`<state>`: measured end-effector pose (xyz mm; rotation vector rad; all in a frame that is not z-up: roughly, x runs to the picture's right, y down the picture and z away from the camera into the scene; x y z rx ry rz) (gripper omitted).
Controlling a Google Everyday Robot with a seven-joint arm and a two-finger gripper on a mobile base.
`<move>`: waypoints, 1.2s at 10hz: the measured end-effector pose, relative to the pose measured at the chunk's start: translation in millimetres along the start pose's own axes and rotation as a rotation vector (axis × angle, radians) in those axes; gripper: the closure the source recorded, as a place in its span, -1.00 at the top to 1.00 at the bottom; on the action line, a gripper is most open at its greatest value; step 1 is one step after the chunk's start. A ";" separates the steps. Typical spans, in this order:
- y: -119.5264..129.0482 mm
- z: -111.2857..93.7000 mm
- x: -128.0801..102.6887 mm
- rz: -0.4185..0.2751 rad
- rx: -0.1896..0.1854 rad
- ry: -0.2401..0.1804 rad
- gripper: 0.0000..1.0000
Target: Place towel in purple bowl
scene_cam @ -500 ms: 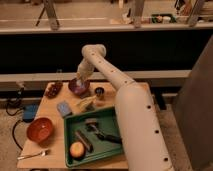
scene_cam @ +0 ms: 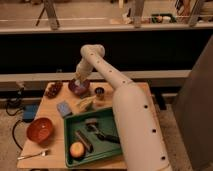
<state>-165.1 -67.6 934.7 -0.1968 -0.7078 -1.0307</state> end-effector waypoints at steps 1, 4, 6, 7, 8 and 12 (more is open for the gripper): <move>-3.6 2.0 -1.5 -0.002 0.002 -0.003 -0.98; -7.3 4.3 -3.3 -0.007 0.005 -0.007 -0.50; -9.1 5.5 -4.0 -0.009 0.008 -0.010 -0.10; -9.2 6.4 -5.8 -0.012 0.009 -0.012 0.11; -9.2 6.7 -6.8 -0.012 0.010 -0.013 0.30; -12.9 8.7 -11.3 -0.014 0.016 -0.018 0.60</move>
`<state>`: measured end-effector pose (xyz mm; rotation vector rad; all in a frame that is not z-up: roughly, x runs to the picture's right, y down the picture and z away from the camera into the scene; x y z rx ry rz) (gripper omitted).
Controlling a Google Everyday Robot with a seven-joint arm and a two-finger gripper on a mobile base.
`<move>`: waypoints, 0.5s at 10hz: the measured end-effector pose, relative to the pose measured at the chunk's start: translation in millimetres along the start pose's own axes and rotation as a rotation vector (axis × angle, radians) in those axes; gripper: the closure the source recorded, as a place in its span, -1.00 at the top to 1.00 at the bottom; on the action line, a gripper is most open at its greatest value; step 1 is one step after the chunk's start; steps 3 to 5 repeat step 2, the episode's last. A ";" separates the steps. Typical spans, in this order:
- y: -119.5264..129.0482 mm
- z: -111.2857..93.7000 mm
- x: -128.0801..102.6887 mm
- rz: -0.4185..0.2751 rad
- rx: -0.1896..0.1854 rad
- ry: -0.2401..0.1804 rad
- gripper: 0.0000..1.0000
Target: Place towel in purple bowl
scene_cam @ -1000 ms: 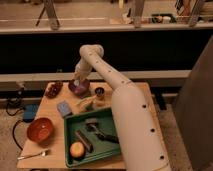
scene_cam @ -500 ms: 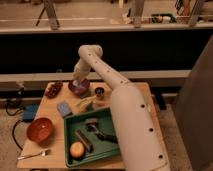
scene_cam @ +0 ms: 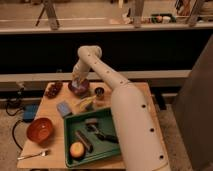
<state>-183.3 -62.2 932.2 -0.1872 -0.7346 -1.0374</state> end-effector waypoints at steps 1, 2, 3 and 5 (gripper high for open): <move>-0.6 0.4 -0.7 -0.001 0.002 -0.001 0.60; -1.1 0.6 -0.8 -0.001 0.004 -0.001 0.60; -1.1 0.6 -0.8 -0.001 0.004 -0.001 0.60; -1.1 0.6 -0.8 -0.001 0.004 -0.001 0.60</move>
